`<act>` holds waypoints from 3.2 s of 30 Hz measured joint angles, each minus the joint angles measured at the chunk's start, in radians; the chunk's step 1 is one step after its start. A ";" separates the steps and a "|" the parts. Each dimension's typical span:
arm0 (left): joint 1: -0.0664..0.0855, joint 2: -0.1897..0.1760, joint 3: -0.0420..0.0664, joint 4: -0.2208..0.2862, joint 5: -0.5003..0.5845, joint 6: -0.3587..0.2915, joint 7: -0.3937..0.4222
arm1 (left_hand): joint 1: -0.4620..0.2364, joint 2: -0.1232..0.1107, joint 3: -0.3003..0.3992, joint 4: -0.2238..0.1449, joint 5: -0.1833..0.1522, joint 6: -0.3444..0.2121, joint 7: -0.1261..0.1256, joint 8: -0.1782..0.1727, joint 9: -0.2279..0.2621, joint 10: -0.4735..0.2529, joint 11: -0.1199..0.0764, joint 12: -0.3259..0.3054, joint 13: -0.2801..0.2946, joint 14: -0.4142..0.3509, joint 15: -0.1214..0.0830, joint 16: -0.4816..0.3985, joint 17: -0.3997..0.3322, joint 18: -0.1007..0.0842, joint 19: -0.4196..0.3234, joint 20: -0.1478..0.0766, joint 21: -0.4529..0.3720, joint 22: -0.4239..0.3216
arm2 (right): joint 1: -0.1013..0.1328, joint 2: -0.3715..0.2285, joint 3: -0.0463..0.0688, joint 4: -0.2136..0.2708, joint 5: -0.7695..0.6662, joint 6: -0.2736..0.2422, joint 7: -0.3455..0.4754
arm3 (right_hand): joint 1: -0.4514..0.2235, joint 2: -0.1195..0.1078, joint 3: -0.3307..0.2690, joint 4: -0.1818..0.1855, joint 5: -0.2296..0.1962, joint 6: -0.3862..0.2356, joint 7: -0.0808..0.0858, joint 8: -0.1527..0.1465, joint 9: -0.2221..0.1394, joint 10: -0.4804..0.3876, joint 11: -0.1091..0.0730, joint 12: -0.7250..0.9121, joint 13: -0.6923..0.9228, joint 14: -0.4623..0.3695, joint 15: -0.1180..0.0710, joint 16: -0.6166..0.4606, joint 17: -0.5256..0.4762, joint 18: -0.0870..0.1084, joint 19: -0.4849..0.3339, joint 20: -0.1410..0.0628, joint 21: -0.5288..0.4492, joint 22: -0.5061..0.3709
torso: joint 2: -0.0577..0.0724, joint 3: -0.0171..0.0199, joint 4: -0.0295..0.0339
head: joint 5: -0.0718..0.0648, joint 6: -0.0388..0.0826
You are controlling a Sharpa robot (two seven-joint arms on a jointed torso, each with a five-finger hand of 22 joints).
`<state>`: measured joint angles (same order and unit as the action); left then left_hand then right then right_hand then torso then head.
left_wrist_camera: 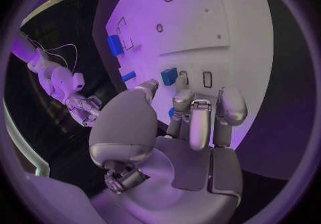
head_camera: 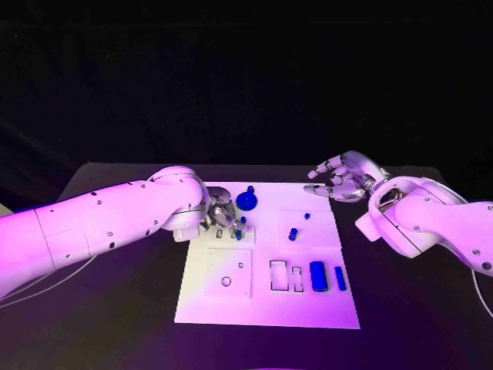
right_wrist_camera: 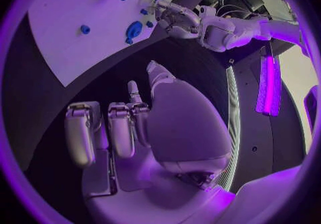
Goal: Assemble the parts on the task board
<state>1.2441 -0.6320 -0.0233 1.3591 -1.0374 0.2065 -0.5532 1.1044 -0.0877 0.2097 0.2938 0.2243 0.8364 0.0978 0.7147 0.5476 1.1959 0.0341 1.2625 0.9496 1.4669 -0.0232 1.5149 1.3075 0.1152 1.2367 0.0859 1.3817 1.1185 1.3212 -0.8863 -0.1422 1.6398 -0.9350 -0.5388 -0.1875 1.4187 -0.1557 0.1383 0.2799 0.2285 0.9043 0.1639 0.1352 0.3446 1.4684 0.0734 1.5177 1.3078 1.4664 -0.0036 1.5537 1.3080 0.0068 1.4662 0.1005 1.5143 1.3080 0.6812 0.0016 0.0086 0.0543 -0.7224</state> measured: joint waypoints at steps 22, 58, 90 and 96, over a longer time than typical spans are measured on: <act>0.000 0.013 -0.005 -0.011 0.003 0.022 0.001 | 0.078 0.011 0.024 -0.003 0.000 -0.007 -0.007 0.012 0.040 0.004 -0.011 0.004 0.010 0.000 -0.007 0.000 0.000 0.000 0.000 0.000 0.004 0.004 | -0.002 0.006 0.000 -0.010 0.000 0.008 -0.005 | 0.000 0.000 0.000 0.000 0.003 0.002 -0.002 0.000 0.000 0.000 0.000 0.000 0.000 0.000 0.000 0.000 0.000 0.000 0.000 0.000 -0.004 0.000 | 0.001 -0.0010 0.0006 | -0.006 -0.004; 0.000 -0.043 -0.006 0.046 0.114 -0.094 0.009 | 0.203 -0.052 0.385 0.037 -0.006 -0.044 -0.030 0.102 0.118 0.052 -0.048 0.019 0.055 0.000 -0.032 0.007 0.000 -0.016 0.025 -0.029 0.024 0.047 | -0.003 -0.005 0.000 -0.016 0.000 0.010 -0.006 | -0.006 0.006 0.003 0.003 0.004 0.003 -0.003 0.000 0.001 0.000 0.000 0.000 0.000 0.000 0.000 0.000 -0.001 0.000 0.000 0.000 -0.004 -0.001 | 0.000 0.0008 0.0028 | -0.006 -0.016; -0.010 -0.056 -0.025 0.077 -0.006 -0.165 0.004 | 0.165 -0.090 0.410 0.032 -0.027 -0.026 -0.027 0.137 0.118 0.088 -0.062 0.030 0.076 0.000 -0.046 0.030 0.000 -0.016 0.052 -0.037 0.035 0.077 | -0.004 -0.007 -0.001 -0.021 -0.002 0.012 -0.006 | -0.005 0.006 0.003 0.003 0.004 0.003 -0.003 0.000 0.002 0.000 0.000 0.000 0.000 0.000 0.000 0.000 0.000 0.000 0.000 0.000 -0.010 0.000 | 0.001 -0.0005 0.0000 | 0.001 -0.023; -0.011 -0.056 -0.028 0.077 -0.018 -0.153 -0.001 | 0.165 -0.090 0.410 0.032 -0.027 -0.026 -0.027 0.137 0.118 0.088 -0.062 0.034 0.079 0.000 -0.046 0.030 0.000 -0.016 0.057 -0.039 0.039 0.082 | -0.005 -0.007 -0.001 -0.021 -0.002 0.013 -0.007 | -0.005 0.006 0.003 0.003 0.004 0.003 -0.003 0.000 0.002 0.000 0.000 0.000 0.000 0.000 0.000 0.000 0.000 0.000 0.000 0.000 -0.010 0.000 | 0.001 -0.0005 0.0010 | 0.001 -0.027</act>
<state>1.2332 -0.6881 -0.0512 1.4362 -1.0551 0.0534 -0.5542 1.2692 -0.1782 0.6199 0.3254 0.1969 0.8104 0.0712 0.8518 0.6659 1.2837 -0.0283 1.2964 1.0282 1.4669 -0.0696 1.5450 1.3078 0.0993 1.2940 0.0466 1.4204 1.2010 1.3167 -0.8932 -0.1430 1.6191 -0.9370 -0.5262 -0.1945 1.4132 -0.1501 0.1410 0.2827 0.2323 0.9076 0.1606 0.1352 0.3463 1.4684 0.0734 1.5177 1.3073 1.4664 -0.0036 1.5538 1.3081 0.0067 1.4661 0.1005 1.5040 1.3078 0.6818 0.0012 0.0096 0.0557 -0.7497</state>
